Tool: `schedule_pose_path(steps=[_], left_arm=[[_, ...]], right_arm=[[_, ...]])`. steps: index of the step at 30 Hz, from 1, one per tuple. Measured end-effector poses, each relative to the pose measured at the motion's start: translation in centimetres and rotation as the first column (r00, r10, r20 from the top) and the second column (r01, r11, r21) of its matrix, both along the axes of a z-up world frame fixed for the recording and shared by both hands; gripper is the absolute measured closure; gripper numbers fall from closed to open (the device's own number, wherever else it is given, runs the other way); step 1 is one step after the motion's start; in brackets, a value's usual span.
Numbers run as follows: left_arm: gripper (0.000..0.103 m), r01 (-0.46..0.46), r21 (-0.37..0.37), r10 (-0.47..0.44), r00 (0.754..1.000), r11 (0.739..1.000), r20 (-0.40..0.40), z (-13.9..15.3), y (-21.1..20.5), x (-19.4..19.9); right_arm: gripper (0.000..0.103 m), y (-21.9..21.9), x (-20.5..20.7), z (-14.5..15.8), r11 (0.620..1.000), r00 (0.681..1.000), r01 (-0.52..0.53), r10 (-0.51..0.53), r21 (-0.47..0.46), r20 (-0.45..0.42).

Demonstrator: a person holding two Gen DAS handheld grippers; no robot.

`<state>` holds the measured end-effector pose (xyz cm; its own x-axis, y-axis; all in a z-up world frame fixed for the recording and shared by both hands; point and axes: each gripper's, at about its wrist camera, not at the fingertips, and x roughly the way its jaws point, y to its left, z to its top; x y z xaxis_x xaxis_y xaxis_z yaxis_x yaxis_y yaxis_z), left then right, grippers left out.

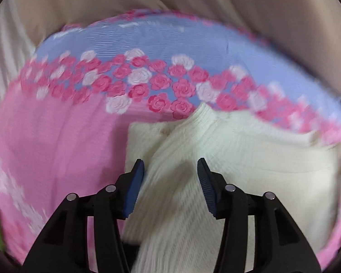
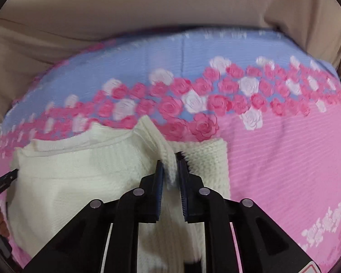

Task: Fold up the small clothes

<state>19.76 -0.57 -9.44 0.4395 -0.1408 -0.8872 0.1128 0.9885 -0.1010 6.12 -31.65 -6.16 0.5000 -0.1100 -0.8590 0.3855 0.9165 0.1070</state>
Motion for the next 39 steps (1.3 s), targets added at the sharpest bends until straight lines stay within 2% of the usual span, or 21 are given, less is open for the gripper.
schedule_pose_path(steps=[2, 3, 5, 8, 11, 13, 14, 15, 17, 19, 21, 24, 27, 28, 29, 30, 33, 35, 37, 38, 39], left_arm=[[0.034, -0.01, -0.049, 0.012, 0.999, 0.999, 0.045, 1.3, 2.4, -3.5], [0.03, -0.016, -0.06, 0.019, 0.998, 0.998, 0.056, 1.4, 3.2, -4.8], [0.018, -0.052, -0.144, 0.059, 0.997, 0.988, 0.041, 0.8, 6.0, -8.7], [0.018, -0.139, -0.291, 0.126, 0.99, 0.947, -0.063, -1.7, 8.7, -12.4], [0.018, -0.244, -0.339, 0.196, 0.966, 0.909, -0.169, -4.8, 9.5, -14.4], [0.015, -0.24, -0.355, 0.212, 0.97, 0.904, -0.115, -4.2, 8.8, -14.6], [0.016, -0.231, -0.361, 0.197, 0.972, 0.903, -0.129, -4.2, 8.3, -14.2], [0.017, -0.231, -0.362, 0.19, 0.971, 0.903, -0.145, -4.3, 7.9, -13.7], [0.034, -0.241, -0.336, 0.187, 0.965, 0.911, -0.184, -4.1, 6.9, -12.3], [0.081, -0.221, -0.35, 0.142, 0.961, 0.91, -0.237, -4.0, 6.7, -11.4], [0.083, -0.241, -0.368, 0.145, 0.952, 0.898, -0.269, -3.2, 7.5, -11.3], [0.085, -0.187, -0.344, 0.098, 0.961, 0.92, -0.259, -0.8, 8.8, -13.2], [0.085, -0.159, -0.317, 0.058, 0.95, 0.935, -0.306, -0.5, 10.7, -16.1], [0.085, -0.149, -0.303, 0.041, 0.94, 0.941, -0.338, -0.7, 11.4, -17.7], [0.085, -0.146, -0.292, 0.03, 0.93, 0.945, -0.366, -1.2, 11.9, -19.0], [0.085, -0.138, -0.266, 0.018, 0.912, 0.954, -0.41, -2.2, 12.2, -20.8], [0.082, -0.13, -0.217, 0.012, 0.881, 0.968, -0.473, -4.9, 12.5, -23.6], [0.075, -0.128, -0.213, 0.022, 0.899, 0.969, -0.438, -4.4, 12.6, -23.9], [0.069, -0.104, -0.178, 0.043, 0.946, 0.979, -0.321, -1.4, 12.2, -22.9], [0.052, -0.086, -0.176, 0.041, 0.969, 0.981, -0.244, 0.4, 11.9, -22.2], [0.042, -0.058, -0.178, 0.03, 0.987, 0.982, -0.158, 2.3, 11.3, -21.1]], right_arm=[[0.043, -0.2, -4.1, 1.0, 0.999, 0.998, 0.047, -0.048, 0.015, 0.03], [0.042, -0.3, -6.4, 1.0, 0.998, 0.998, 0.059, -0.061, 0.037, 0.033], [0.04, 0.1, -10.8, 0.0, 0.993, 0.997, 0.08, -0.08, 0.085, 0.004], [0.038, 0.7, -16.2, -3.1, 0.969, 0.991, 0.128, -0.115, 0.213, -0.073], [0.037, 1.4, -18.3, -6.1, 0.917, 0.983, 0.178, -0.15, 0.356, -0.106], [0.033, 1.7, -18.5, -6.0, 0.906, 0.982, 0.185, -0.181, 0.38, -0.046], [0.033, 1.6, -17.8, -6.2, 0.889, 0.983, 0.175, -0.181, 0.423, -0.027], [0.033, 1.3, -17.2, -6.4, 0.877, 0.981, 0.183, -0.193, 0.445, -0.024], [0.035, 0.9, -16.0, -6.3, 0.864, 0.976, 0.195, -0.215, 0.464, -0.01], [0.083, 0.4, -14.9, -6.1, 0.841, 0.976, 0.19, -0.215, 0.506, -0.008], [0.089, -0.1, -15.0, -4.8, 0.839, 0.972, 0.201, -0.234, 0.505, 0.002], [0.091, 0.1, -17.0, -2.0, 0.891, 0.981, 0.174, -0.194, 0.42, 0.006], [0.092, 0.2, -21.0, -1.0, 0.908, 0.986, 0.168, -0.159, 0.383, -0.055], [0.092, 0.2, -21.0, -1.0, 0.908, 0.986, 0.168, -0.159, 0.383, -0.055], [0.092, 0.4, -24.5, -1.2, 0.916, 0.981, 0.183, -0.147, 0.358, -0.124], [0.092, 0.4, -24.5, -1.2, 0.916, 0.981, 0.183, -0.147, 0.358, -0.124], [0.091, 1.4, -29.0, -3.6, 0.906, 0.964, 0.217, -0.14, 0.364, -0.226], [0.088, 2.5, -30.3, -5.7, 0.914, 0.952, 0.201, -0.097, 0.352, -0.291], [0.083, 2.9, -30.4, -5.6, 0.927, 0.95, 0.2, -0.103, 0.317, -0.296], [0.08, 2.7, -29.9, -4.3, 0.937, 0.956, 0.201, -0.123, 0.286, -0.268], [0.077, 2.6, -29.3, -2.9, 0.95, 0.965, 0.19, -0.134, 0.247, -0.226]])
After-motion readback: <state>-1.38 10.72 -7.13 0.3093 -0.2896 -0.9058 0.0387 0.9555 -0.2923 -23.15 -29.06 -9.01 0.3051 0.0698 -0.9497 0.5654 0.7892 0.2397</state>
